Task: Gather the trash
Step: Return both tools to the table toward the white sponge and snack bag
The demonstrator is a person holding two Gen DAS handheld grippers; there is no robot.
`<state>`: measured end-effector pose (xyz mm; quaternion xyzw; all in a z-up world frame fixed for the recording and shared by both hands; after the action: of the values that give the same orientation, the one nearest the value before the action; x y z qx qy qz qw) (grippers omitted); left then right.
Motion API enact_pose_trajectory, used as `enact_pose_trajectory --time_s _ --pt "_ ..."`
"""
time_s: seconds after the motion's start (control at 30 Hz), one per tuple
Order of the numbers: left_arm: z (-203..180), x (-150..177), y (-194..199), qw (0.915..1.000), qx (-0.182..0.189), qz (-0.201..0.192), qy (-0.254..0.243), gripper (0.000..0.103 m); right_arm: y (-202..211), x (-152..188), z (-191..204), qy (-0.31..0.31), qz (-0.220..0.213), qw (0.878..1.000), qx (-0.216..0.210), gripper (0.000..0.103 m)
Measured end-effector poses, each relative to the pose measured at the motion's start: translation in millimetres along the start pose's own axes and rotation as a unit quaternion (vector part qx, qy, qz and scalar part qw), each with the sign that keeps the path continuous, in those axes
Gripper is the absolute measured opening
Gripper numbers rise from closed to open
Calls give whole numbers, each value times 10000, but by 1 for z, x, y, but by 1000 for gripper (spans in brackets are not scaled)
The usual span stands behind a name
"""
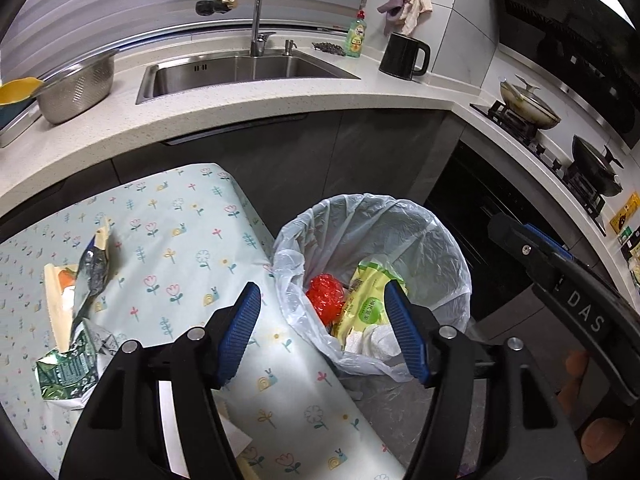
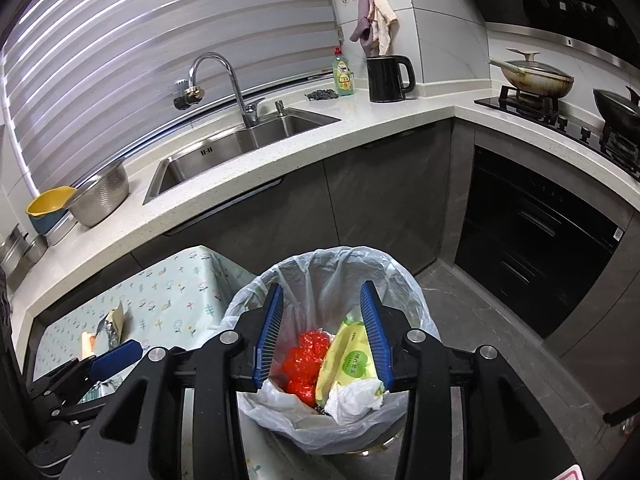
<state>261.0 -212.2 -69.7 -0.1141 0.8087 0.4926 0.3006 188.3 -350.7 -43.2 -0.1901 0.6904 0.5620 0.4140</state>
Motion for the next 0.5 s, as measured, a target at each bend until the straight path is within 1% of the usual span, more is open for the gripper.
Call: enact_pose_trajectory --time_s 0.13,0.23,0.5 --pt "11 -2 13 9999 -76 -92 36 61 7 -4 15 75 -38 9999 -89 42" --pt "23 -4 22 9997 -166 -188 60 64 13 -6 30 173 -78 9997 -154 46" --pt "68 -7 46 9982 -368 -317 348 64 22 -7 78 474 -71 9979 -431 47"
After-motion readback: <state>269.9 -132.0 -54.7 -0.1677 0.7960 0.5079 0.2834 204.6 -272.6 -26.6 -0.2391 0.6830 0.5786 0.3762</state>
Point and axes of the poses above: each gripper's, at about its wrist camera, not at the fingertips, and y roughly against the way its jaws point, z to its left, x to its underside, the point moved 6 cm from there along -y, roughly the way its jaws point, and after that the axes turned 15 degrees about y, right-handed, at the moved point
